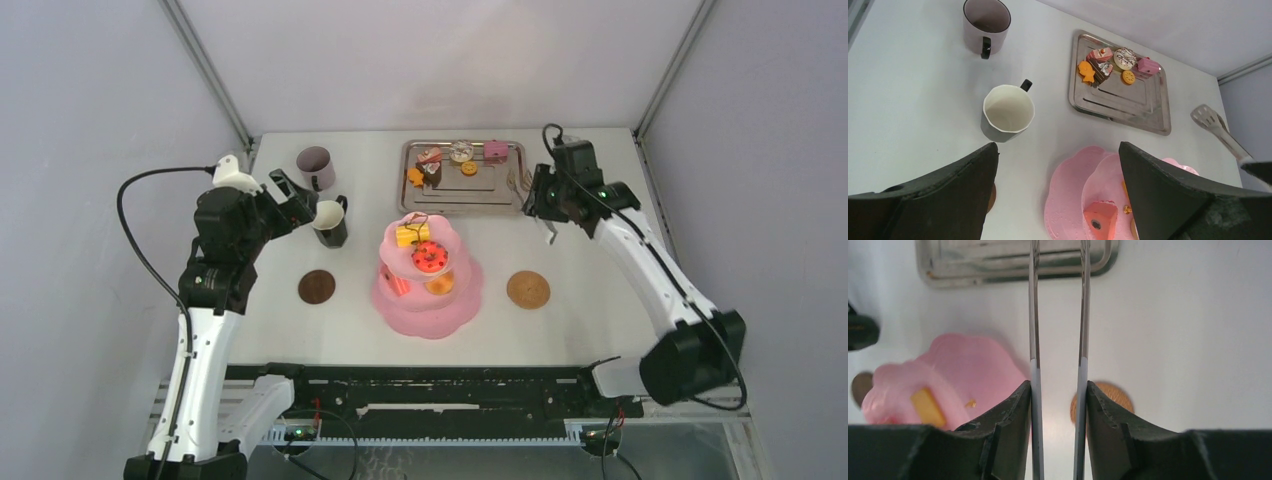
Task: Serve the afternoon tea
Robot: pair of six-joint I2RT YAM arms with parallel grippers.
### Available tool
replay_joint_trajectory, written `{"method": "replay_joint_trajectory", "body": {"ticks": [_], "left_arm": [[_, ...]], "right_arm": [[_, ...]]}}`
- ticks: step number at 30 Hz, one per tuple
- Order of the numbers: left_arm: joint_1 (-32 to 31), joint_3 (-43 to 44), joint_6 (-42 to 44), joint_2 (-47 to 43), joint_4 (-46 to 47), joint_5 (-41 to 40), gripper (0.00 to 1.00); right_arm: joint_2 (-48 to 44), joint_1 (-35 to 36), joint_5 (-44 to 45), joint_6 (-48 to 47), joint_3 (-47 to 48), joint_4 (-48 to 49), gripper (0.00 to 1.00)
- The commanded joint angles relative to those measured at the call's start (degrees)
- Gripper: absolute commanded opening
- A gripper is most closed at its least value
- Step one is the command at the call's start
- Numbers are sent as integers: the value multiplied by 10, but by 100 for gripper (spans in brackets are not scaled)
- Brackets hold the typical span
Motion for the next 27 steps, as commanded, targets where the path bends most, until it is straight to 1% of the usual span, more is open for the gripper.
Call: {"method": "replay_joint_trajectory", "body": {"ticks": [1,6,10,13,16,19,23,27], "left_arm": [[9,29,12,5,14,-4,94],[14,34,13,17,15,-7,94],[18,41,16,27,14,-11,94],[20,48,16,37,13,-12,94],[23,54,16,47,14,-16,94],[25,56,16,56,13,-17,94],[29,58,15,64,16,-18,94],[30,58,14,72,16,-18,94]], "right_arm": [[85,3,70,-49,89,66,49],[212,-6,40,-65,182,71,51],[278,-25,2,-48,229,100,50],[332,-37,-8,-40,287,90,49],[378,-51,-37,-34,337,84,49],[410,-59,-46,-30,371,80,50],[428,-73,-58,-18,379,90,50],[456,-86,-88,-8,397,94,50]]}}
